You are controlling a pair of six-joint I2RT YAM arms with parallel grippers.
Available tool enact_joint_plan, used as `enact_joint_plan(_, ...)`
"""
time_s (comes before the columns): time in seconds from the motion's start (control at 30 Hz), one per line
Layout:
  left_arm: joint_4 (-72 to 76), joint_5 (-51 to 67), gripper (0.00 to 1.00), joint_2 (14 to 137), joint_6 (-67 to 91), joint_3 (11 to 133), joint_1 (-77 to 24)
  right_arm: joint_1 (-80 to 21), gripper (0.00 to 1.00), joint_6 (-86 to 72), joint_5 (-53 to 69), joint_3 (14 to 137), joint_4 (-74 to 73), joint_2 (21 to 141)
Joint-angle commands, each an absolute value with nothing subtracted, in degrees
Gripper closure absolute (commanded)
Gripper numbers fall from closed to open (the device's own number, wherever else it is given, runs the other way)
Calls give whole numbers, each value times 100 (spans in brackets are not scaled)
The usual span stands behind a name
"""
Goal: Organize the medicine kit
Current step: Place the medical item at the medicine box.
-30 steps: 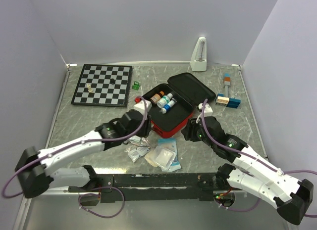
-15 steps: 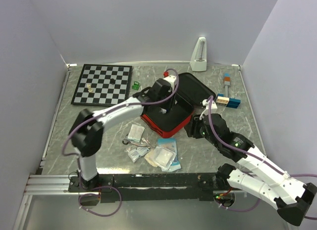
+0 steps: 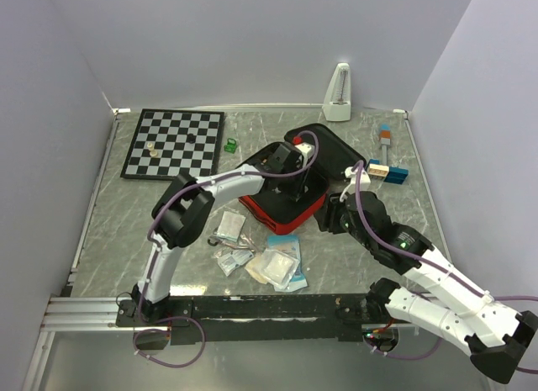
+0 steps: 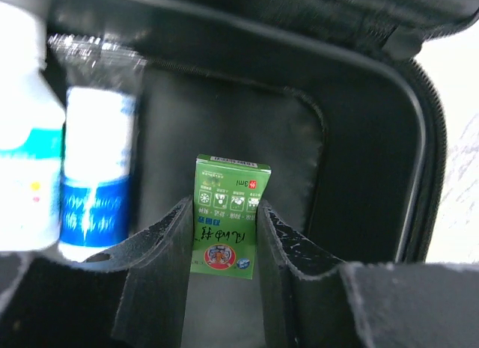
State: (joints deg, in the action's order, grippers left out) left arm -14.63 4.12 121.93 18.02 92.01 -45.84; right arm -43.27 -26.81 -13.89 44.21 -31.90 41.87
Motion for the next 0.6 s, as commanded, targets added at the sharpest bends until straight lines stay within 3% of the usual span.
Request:
enact_joint_plan(0.0, -1073, 825, 60, 12313, 1670, 9536, -4614, -4368, 46, -2707, -1485, 4491, -3182, 4227)
enact_joint_plan(0.1, -967, 809, 60, 12322, 1679, 9440, -4632, -4368, 46, -2663, -1512, 4483, -3182, 4228)
enact_joint_plan(0.33, -1327, -508, 56, 12612, 1486, 9799, -4614, -4368, 46, -2637, -1477, 4474, -3129, 4289)
enact_joint_plan(0.57, -1345, -660, 36, 12438, 1353, 9932, -4623, -4368, 46, -2637, -1442, 4439, -3103, 4298)
